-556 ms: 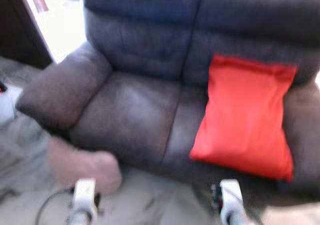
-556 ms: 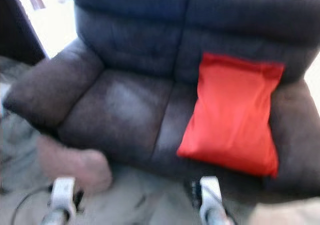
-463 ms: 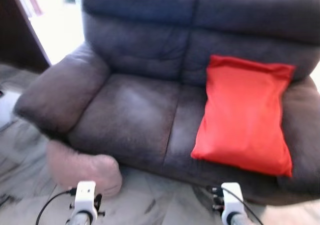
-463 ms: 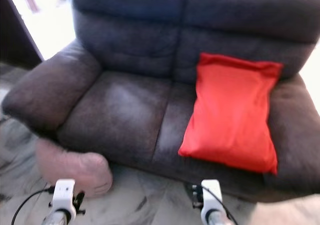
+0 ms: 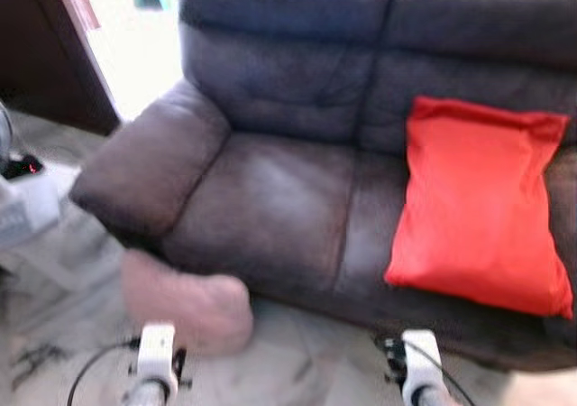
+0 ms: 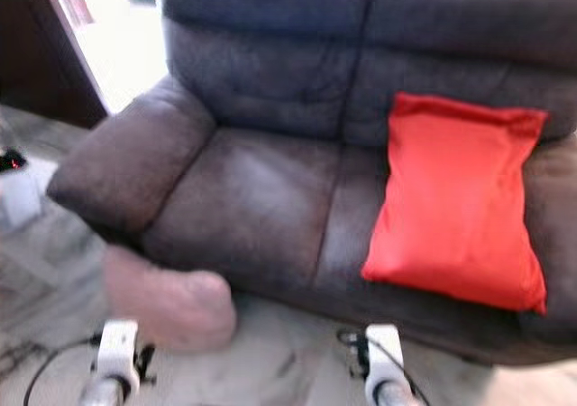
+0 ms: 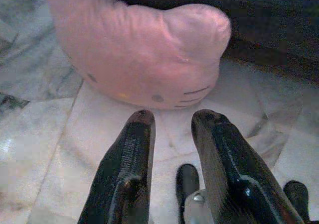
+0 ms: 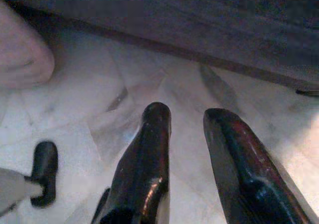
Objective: Move the pillow to the sofa from floor
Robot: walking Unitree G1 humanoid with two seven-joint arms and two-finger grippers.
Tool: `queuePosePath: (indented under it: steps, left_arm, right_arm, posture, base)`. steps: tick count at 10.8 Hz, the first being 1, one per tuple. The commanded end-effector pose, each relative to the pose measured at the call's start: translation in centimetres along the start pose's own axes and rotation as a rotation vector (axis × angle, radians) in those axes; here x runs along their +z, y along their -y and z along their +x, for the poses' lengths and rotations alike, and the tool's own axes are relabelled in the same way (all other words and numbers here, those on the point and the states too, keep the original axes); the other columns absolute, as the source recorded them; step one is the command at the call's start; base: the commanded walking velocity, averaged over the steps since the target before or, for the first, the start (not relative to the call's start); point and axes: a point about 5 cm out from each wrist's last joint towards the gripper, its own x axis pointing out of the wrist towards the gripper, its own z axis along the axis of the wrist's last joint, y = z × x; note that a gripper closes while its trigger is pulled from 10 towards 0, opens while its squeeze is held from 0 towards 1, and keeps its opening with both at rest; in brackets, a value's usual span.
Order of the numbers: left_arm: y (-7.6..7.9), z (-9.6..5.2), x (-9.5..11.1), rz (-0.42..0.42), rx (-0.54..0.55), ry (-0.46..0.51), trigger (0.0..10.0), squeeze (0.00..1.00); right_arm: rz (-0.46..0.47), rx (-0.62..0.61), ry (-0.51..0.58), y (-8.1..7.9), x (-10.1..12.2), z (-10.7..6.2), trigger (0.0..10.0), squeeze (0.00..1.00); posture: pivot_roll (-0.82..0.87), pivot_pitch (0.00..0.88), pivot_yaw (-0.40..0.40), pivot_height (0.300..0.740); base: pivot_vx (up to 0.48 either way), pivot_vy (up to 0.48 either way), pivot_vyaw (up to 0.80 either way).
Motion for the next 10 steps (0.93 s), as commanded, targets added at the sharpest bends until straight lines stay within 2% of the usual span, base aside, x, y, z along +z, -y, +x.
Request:
queuePosePath:
  steps: [1,10]
  left_arm:
    - [-0.56,-0.38,-0.86,-0.001,0.016,-0.032,10.0,0.0]
    - [-0.24,-0.23,-0.61,0.002,0.009,-0.025,10.0,0.0]
  right_arm:
    - [0.009,0.008,-0.001,-0.38,-0.06,0.02,10.0,0.0]
    - [-0.001,0.008,0.002,-0.24,0.15,0.06,10.0,0.0]
  posture:
    - [0.12,0.146,-0.035,0.74]
    - [0.11,0.157,-0.04,0.74]
  base:
    - [0.0,0.337,0.0]
    - [0.0,0.336,0.0]
